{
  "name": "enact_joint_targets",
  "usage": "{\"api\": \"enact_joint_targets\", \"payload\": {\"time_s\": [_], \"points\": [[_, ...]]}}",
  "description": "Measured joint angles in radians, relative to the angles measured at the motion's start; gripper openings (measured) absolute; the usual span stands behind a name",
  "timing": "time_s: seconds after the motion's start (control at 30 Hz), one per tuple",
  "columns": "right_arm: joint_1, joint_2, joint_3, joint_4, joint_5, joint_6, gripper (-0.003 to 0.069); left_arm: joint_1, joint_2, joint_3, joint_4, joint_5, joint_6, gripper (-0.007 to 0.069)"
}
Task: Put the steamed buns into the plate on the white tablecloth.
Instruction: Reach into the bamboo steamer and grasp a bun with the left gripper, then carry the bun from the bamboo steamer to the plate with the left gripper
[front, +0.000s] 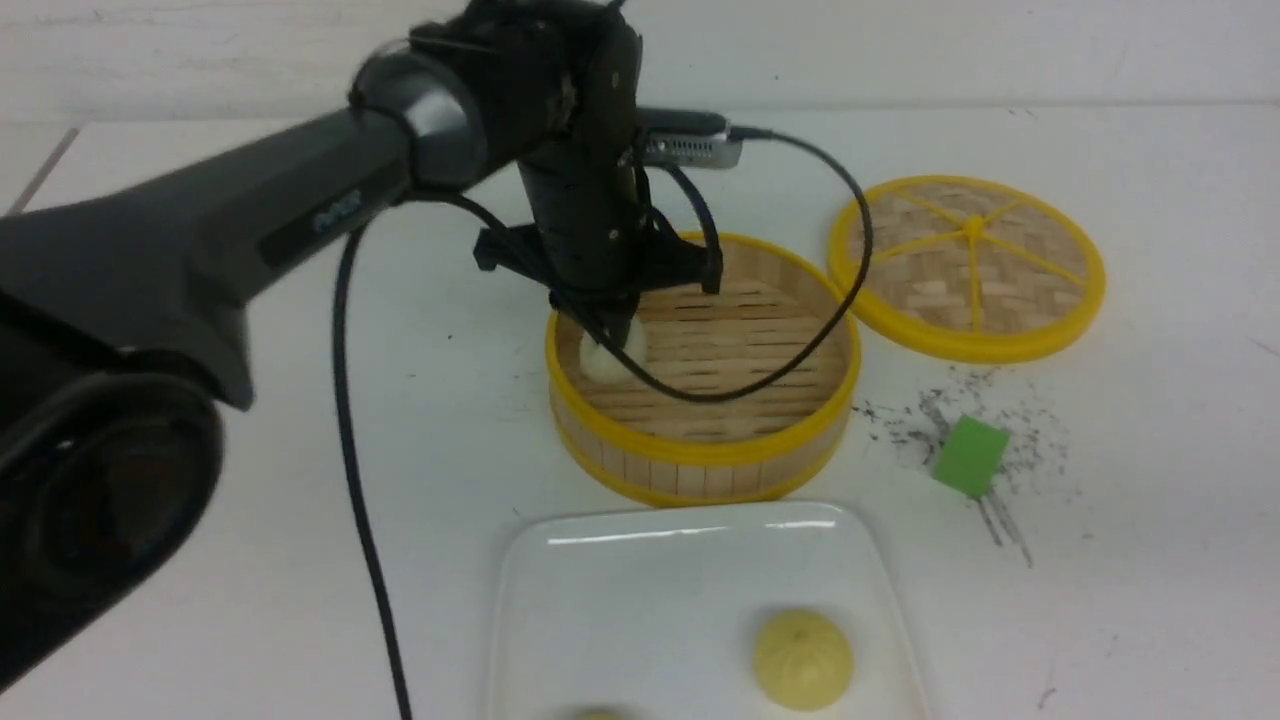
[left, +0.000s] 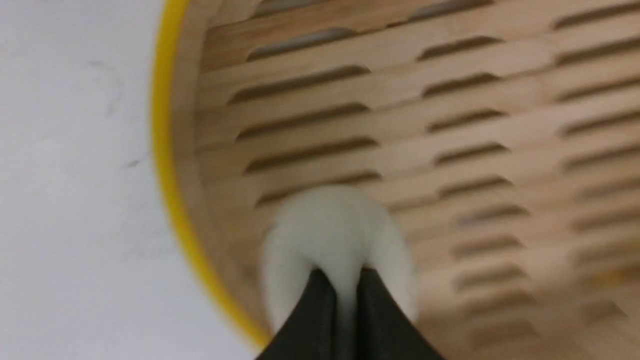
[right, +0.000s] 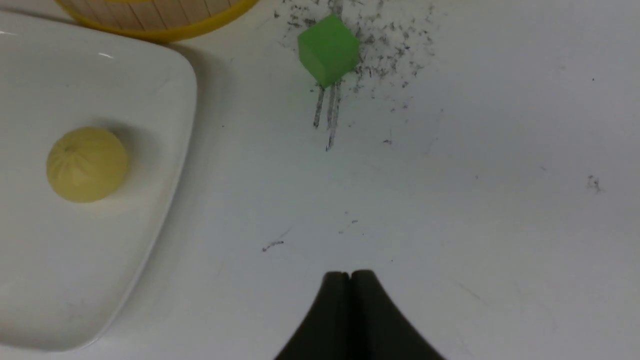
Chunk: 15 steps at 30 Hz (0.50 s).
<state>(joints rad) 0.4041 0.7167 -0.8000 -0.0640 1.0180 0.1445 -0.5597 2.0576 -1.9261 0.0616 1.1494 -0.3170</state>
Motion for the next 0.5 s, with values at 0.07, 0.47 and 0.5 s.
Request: {"api": "enact_joint_targets", "payload": {"time_s": [0.07, 0.47, 0.5], "points": [[0.000, 0.000, 0.000, 0.000, 0.008, 0.000, 0.0001, -0.033, -0.102, 0.005, 0.017, 0.058, -0.003, 0.0027], [0.000, 0.000, 0.000, 0.002, 0.008, 0.000, 0.0008, -0.388, -0.335, 0.501, 0.098, 0.047, -0.252, 0.0030], [0.000, 0.000, 0.000, 0.002, 0.009, 0.000, 0.0008, -0.395, -0.331, 0.527, 0.097, 0.026, -0.268, 0.0030]]}}
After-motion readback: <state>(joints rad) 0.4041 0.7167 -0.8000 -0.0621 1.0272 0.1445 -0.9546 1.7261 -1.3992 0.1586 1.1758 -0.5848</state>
